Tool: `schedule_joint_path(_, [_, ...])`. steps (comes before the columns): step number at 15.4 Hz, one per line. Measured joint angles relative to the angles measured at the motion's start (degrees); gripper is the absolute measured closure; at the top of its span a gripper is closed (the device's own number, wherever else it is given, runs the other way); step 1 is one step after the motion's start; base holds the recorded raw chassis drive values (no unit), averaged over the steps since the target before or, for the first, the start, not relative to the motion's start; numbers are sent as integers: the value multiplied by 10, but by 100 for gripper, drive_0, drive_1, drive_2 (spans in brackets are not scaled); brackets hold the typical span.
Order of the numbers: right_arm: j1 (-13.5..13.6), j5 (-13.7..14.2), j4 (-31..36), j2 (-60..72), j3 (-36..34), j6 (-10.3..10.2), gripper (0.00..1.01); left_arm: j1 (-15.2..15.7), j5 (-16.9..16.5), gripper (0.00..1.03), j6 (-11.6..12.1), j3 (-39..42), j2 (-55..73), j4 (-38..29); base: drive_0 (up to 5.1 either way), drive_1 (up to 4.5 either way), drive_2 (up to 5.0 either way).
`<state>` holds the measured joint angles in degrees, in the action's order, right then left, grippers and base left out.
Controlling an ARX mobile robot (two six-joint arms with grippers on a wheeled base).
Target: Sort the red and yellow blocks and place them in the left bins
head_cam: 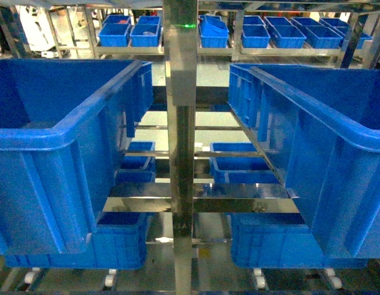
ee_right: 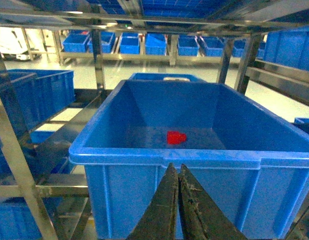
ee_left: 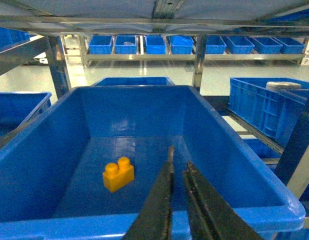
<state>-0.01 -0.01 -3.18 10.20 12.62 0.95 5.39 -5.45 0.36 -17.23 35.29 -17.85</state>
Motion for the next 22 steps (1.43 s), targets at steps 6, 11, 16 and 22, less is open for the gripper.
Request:
schedule_joint_path(6, [0,0,15,-40,-52,-2,99,-52,57,101,-2,75,-67,-7,0,0,0])
schedule_joint_path(11, [0,0,24,-62,-81,-2,99,-54,55,101,-2,117,-129,8,0,0,0])
schedule_joint_path(16, [0,0,30,-82,-102,-2,99,-54,55,101,-2,145,-194,46,0,0,0])
schedule_joint_path(22, [0,0,29,-99,-118,-3,99,-54,55,101,-2,164,-256,80,0,0,0])
